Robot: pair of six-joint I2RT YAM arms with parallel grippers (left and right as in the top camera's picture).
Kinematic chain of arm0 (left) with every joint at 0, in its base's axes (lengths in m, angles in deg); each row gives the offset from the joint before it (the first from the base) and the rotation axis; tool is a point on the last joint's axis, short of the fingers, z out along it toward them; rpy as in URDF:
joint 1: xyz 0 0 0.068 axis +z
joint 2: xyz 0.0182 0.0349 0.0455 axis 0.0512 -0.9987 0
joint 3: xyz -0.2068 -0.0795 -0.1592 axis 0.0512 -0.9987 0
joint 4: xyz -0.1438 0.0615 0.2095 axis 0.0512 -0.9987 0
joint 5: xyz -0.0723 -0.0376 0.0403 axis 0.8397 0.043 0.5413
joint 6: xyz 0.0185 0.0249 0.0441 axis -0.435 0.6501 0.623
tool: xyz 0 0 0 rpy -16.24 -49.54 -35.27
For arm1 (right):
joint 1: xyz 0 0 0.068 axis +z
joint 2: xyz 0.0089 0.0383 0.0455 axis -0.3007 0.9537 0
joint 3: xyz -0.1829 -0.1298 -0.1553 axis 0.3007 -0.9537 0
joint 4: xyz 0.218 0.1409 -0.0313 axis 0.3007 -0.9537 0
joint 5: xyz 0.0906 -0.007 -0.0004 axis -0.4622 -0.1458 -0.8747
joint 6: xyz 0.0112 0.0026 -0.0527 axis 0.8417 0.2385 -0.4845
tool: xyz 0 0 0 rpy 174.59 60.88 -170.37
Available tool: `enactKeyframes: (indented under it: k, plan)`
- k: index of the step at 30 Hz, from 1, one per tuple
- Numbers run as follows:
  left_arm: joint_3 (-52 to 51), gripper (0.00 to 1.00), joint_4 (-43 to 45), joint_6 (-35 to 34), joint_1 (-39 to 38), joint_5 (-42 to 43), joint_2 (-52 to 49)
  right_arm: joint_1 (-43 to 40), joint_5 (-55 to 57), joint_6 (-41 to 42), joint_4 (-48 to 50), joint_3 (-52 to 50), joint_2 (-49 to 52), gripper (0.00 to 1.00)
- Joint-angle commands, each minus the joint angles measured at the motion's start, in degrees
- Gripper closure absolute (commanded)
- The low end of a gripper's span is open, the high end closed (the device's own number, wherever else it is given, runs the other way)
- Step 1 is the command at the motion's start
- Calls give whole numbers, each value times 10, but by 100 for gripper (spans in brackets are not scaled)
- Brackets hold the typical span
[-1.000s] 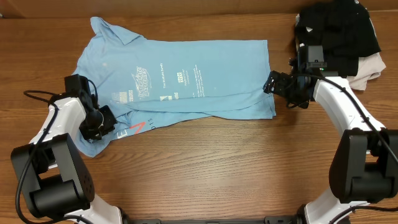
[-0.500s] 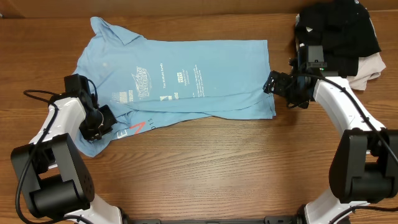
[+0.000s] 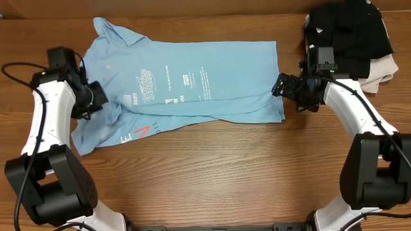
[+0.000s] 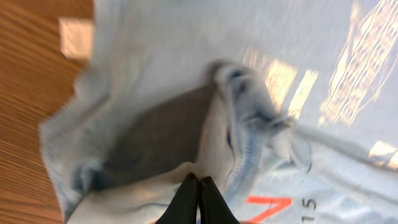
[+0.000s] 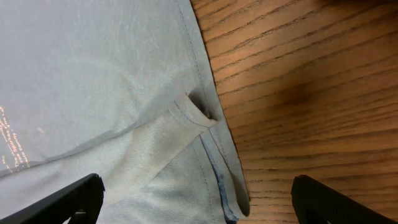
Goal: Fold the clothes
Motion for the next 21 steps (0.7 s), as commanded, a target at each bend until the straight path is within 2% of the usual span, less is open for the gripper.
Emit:
enactKeyframes:
  k: [1, 7, 14, 15, 17, 21]
  plan:
    - [12, 96, 1, 16, -3, -34, 2, 4, 0, -4, 1, 18, -5, 0]
    - [11, 96, 16, 16, -3, -109, 2, 4, 0, -4, 4, 18, -5, 0]
    - [11, 96, 57, 16, -3, -115, 2, 4, 0, -4, 7, 18, -5, 0]
    - [11, 87, 61, 16, -3, -115, 2, 4, 2, -4, 9, 18, -5, 0]
    - [11, 58, 63, 16, -3, -115, 2, 4, 1, -12, 17, 18, -5, 0]
    - [13, 26, 63, 16, -4, -112, 2, 4, 2, -42, 10, 36, -5, 0]
